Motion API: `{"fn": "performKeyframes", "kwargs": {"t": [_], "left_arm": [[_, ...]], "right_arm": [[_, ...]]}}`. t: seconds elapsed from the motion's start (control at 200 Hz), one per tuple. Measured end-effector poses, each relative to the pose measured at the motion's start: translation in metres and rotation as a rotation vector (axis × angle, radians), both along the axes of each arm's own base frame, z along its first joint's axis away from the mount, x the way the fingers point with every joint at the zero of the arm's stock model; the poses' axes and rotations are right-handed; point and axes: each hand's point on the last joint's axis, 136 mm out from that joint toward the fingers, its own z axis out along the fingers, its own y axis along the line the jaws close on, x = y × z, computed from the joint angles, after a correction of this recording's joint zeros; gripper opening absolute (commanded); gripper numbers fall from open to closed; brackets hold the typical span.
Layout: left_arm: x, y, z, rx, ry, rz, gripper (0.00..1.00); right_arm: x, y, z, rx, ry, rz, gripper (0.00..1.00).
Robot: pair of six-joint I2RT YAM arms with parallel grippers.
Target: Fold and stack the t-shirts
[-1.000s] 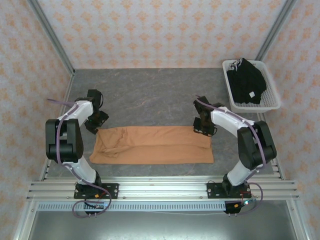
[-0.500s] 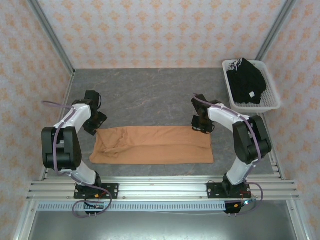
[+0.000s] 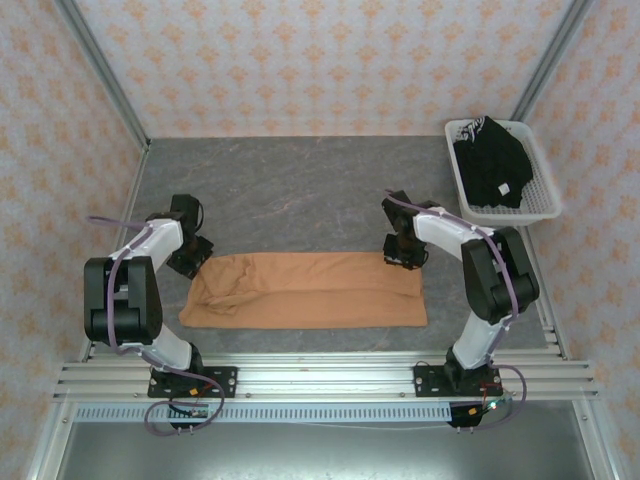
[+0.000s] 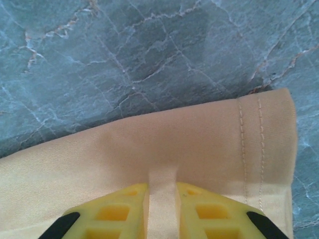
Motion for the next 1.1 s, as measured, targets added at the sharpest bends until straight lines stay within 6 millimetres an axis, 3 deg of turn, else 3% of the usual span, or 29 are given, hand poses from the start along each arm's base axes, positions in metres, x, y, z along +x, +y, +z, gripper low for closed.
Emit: {"fn": "performKeyframes", "kwargs": {"t": [0.25, 0.666, 0.886, 1.101], "left_arm": [[0.008, 0.006, 0.002, -0.001, -0.038, 0.014, 0.00], [0.008, 0.029, 0.006, -0.051, -0.074, 0.080, 0.00], [0.040, 0.031, 0.021, -0.086, -0.112, 0.039, 0.00], [0.049, 0.041, -0.003, -0.097, 0.002, 0.016, 0.00]], "right_arm": [[-0.003, -0.002, -0.001, -0.008, 0.015, -0.003, 0.21], [-0.006, -0.008, -0.006, -0.042, 0.060, -0.007, 0.18], [-0.006, -0.009, -0.006, -0.055, 0.074, -0.007, 0.17], [-0.006, -0.009, -0.006, -0.056, 0.074, -0.007, 0.17]]}}
